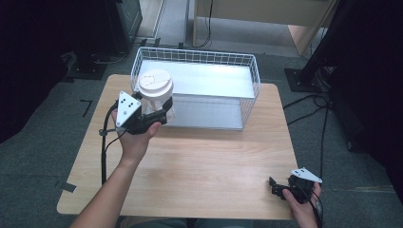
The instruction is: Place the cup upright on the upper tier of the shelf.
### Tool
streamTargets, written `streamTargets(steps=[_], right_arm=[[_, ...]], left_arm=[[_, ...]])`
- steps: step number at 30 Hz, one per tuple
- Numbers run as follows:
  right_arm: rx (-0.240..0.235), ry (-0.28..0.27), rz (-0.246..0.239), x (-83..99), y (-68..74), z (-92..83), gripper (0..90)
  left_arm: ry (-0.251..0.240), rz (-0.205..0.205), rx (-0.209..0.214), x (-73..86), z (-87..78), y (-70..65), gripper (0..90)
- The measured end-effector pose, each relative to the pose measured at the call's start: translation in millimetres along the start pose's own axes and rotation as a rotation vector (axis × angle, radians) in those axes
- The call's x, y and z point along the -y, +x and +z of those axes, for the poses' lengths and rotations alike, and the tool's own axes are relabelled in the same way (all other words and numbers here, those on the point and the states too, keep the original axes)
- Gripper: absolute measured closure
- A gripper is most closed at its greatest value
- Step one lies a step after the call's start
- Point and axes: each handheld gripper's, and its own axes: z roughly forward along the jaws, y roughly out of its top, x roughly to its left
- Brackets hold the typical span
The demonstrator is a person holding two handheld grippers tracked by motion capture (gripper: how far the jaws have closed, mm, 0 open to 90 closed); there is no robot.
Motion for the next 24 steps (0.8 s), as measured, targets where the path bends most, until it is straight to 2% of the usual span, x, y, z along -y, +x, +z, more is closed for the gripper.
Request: streamTargets(steps=[11, 19, 24], right_arm=[[-0.007, 0.005, -0.003, 0.0, 0.8, -0.4, 0.1], [-0.01, 0.006, -0.004, 0.0, 0.8, -0.4, 0.1], [-0.015, 0.005, -0.008, 0.0, 1.1, -0.5, 0.1]], left_arm=[[-0.018, 0.017, -0.016, -27.5, 18.3, 1.0, 16.8], [-0.011, 0.051, -0.054, -44.6, 41.8, 6.8, 16.8], [0.001, 0.046, -0.071, -48.5, 56.7, 11.2, 16.8]])
